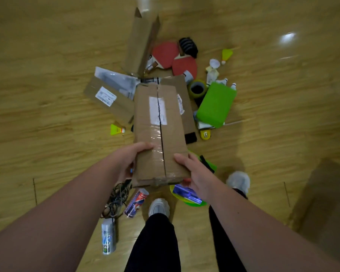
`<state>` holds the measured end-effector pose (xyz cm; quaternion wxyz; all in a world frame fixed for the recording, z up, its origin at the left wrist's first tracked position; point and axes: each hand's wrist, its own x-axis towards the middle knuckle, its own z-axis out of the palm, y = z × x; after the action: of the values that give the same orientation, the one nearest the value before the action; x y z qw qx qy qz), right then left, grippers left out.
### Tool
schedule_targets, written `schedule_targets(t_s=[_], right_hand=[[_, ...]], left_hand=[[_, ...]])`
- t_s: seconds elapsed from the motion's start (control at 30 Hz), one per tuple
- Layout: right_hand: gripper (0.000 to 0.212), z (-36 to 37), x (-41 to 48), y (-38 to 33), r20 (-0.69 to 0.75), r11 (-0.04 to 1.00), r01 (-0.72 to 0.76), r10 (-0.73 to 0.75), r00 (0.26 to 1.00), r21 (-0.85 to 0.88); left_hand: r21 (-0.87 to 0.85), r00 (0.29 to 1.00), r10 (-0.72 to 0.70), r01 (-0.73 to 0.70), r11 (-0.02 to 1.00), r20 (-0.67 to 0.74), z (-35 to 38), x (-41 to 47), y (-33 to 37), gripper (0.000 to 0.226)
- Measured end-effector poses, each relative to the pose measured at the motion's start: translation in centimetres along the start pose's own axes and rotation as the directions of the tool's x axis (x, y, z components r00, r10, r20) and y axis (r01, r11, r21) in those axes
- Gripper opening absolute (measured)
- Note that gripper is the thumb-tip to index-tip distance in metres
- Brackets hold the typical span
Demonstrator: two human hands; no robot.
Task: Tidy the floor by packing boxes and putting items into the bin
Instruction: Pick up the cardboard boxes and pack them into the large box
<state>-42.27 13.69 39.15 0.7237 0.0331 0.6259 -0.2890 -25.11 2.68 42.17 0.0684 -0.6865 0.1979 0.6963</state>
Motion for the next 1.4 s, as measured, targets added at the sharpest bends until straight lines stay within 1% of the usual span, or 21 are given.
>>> schedule_targets(t_s=[0.03, 0.1, 0.13, 0.17, 0.2, 0.27, 0.33, 0.4, 0.47, 0.53, 0.67, 0.73, 0.8, 0.93, 1.0, 1.07, 1.13, 1.23, 1.3, 1.33, 1.4], right_hand=[[0.089, 0.0, 0.7, -0.6, -0.004, 0.999, -0.025, 0.025, 1.000, -0.038], [0.074, -0.5, 2.3, -2.0, -0.008, 0.991, -0.075, 0.075, 0.997, -0.106], [0.066, -0.9, 3.0, -2.6, -0.019, 0.989, -0.101, 0.100, 0.995, -0.107], [0.061, -1.5, 3.6, -3.4, -0.040, 0.986, -0.131, 0.127, 0.991, -0.101], [0.056, -2.3, 4.2, -4.3, -0.073, 0.982, -0.140, 0.132, 0.989, -0.128], [0.047, -4.3, 5.2, -6.6, -0.166, 0.959, -0.131, 0.090, 0.982, -0.252], [0.039, -6.3, 5.8, -9.5, -0.237, 0.923, -0.122, 0.034, 0.971, -0.366], [0.030, -8.2, 6.5, -12.4, -0.261, 0.895, -0.097, -0.022, 0.965, -0.435], [0.022, -9.6, 7.7, -14.5, -0.259, 0.884, -0.064, -0.067, 0.964, -0.464], [0.019, -10.1, 9.1, -15.6, -0.252, 0.882, -0.018, -0.115, 0.961, -0.470], [0.022, -9.2, 13.7, -16.0, -0.230, 0.868, 0.062, -0.199, 0.953, -0.493], [0.030, -8.7, 17.3, -15.9, -0.218, 0.833, 0.120, -0.277, 0.936, -0.541], [0.039, -8.6, 22.2, -15.2, -0.235, 0.797, 0.139, -0.333, 0.913, -0.587], [0.067, -8.9, 30.3, -14.0, -0.238, 0.771, 0.143, -0.358, 0.903, -0.620], [0.086, -8.9, 34.6, -13.2, -0.258, 0.788, 0.136, -0.352, 0.900, -0.600], [0.098, -8.8, 38.2, -12.5, -0.278, 0.808, 0.112, -0.324, 0.904, -0.578], [0.100, -9.0, 40.5, -12.0, -0.282, 0.852, 0.107, -0.286, 0.916, -0.513], [0.097, -9.8, 41.8, -11.4, -0.282, 0.896, 0.132, -0.269, 0.921, -0.423], [0.089, -9.8, 41.8, -11.0, -0.261, 0.899, 0.152, -0.276, 0.925, -0.410], [0.088, -9.5, 41.5, -10.8, -0.241, 0.897, 0.138, -0.257, 0.936, -0.419], [0.093, -8.5, 40.8, -10.4, -0.198, 0.889, 0.093, -0.200, 0.960, -0.449]], left_hand=[[-0.043, 0.999, 0.008, -0.009, 0.999, -0.036, 0.1, 0.6, 0.1, 0.046], [-0.141, 0.996, 0.023, -0.035, 0.989, -0.092, 0.9, 1.7, 0.4, 0.040], [-0.175, 0.992, 0.037, -0.058, 0.983, -0.119, 1.3, 2.1, 0.6, 0.038], [-0.216, 0.988, 0.048, -0.079, 0.973, -0.148, 1.8, 2.5, 0.8, 0.038], [-0.259, 0.982, 0.057, -0.103, 0.960, -0.178, 2.5, 2.9, 1.2, 0.044], [-0.339, 0.965, 0.076, -0.161, 0.927, -0.250, 4.1, 3.7, 1.9, 0.063], [-0.397, 0.941, 0.085, -0.219, 0.891, -0.329, 5.8, 3.9, 2.7, 0.075], [-0.445, 0.921, 0.096, -0.272, 0.853, -0.377, 7.5, 4.4, 3.7, 0.080], [-0.476, 0.902, 0.084, -0.301, 0.826, -0.424, 8.7, 5.3, 4.5, 0.086], [-0.458, 0.878, 0.073, -0.316, 0.831, -0.474, 9.3, 6.7, 4.8, 0.096], [-0.291, 0.810, 0.079, -0.297, 0.909, -0.581, 9.3, 10.6, 5.0, 0.115], [-0.192, 0.768, 0.099, -0.280, 0.941, -0.633, 8.7, 13.4, 5.0, 0.114], [-0.068, 0.709, 0.133, -0.248, 0.966, -0.692, 8.1, 17.6, 4.2, 0.109], [0.129, 0.572, 0.242, -0.232, 0.964, -0.784, 7.8, 23.5, 2.6, 0.105], [0.185, 0.502, 0.285, -0.240, 0.953, -0.817, 7.7, 26.7, 1.6, 0.106], [0.218, 0.457, 0.312, -0.247, 0.944, -0.833, 7.6, 29.2, 0.6, 0.106], [0.235, 0.440, 0.325, -0.246, 0.940, -0.837, 7.4, 31.1, -0.3, 0.106], [0.257, 0.451, 0.343, -0.243, 0.935, -0.824, 7.1, 32.7, -1.2, 0.104], [0.268, 0.460, 0.345, -0.226, 0.937, -0.818, 6.9, 33.0, -1.5, 0.103], [0.267, 0.464, 0.340, -0.218, 0.939, -0.818, 6.8, 33.0, -1.6, 0.102], [0.261, 0.474, 0.328, -0.204, 0.944, -0.817, 6.7, 32.7, -1.6, 0.102]])
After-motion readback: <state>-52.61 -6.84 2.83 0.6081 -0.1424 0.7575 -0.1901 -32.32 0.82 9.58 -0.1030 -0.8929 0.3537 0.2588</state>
